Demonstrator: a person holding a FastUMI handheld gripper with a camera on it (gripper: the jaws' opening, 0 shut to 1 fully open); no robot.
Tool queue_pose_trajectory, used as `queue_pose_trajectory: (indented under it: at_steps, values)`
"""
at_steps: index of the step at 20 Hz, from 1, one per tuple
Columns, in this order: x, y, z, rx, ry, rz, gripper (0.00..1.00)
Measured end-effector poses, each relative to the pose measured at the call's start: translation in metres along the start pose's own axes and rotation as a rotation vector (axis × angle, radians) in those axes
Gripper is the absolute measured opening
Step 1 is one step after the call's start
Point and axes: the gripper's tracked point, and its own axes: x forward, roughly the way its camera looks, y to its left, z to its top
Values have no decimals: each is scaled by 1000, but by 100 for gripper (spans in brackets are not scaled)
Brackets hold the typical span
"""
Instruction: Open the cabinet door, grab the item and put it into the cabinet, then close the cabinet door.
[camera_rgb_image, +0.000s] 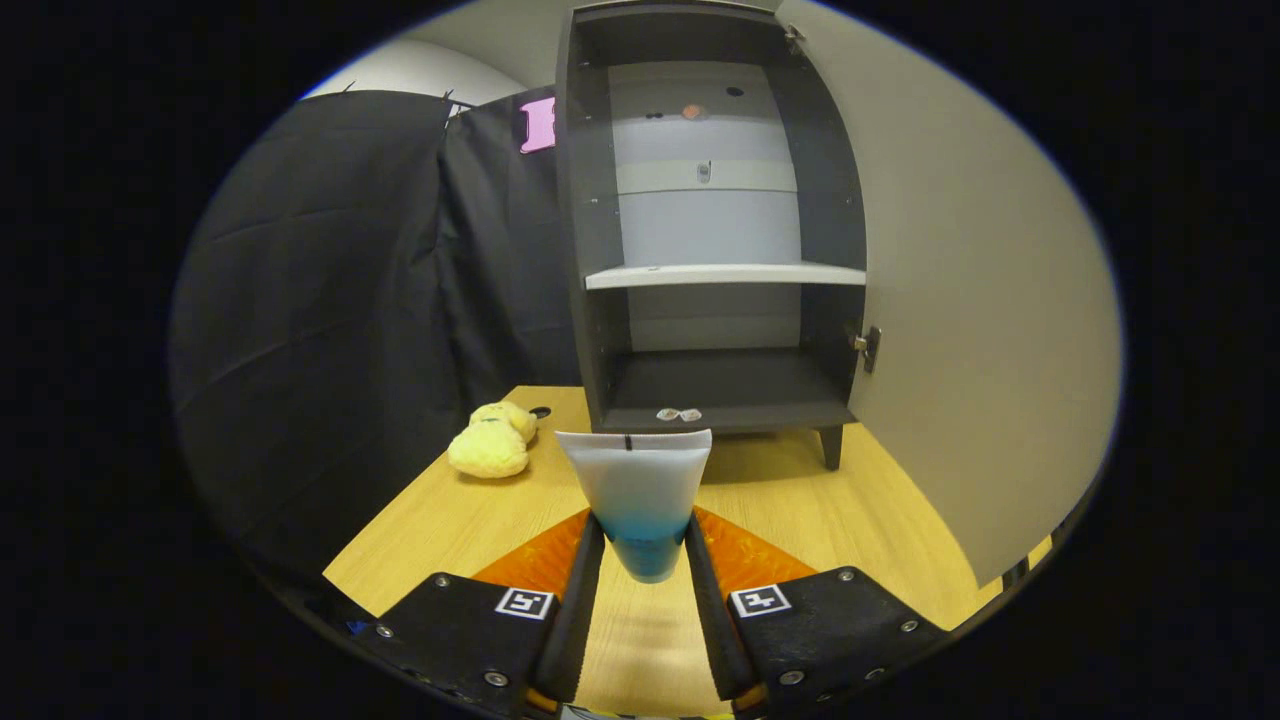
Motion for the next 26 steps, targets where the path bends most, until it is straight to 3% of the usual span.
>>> queue_pose_trajectory:
  at_steps: [16,26]
  values:
    - [67,-31,192,-6,-142,35,50]
    - [139,-35,248,17,-121,25,50]
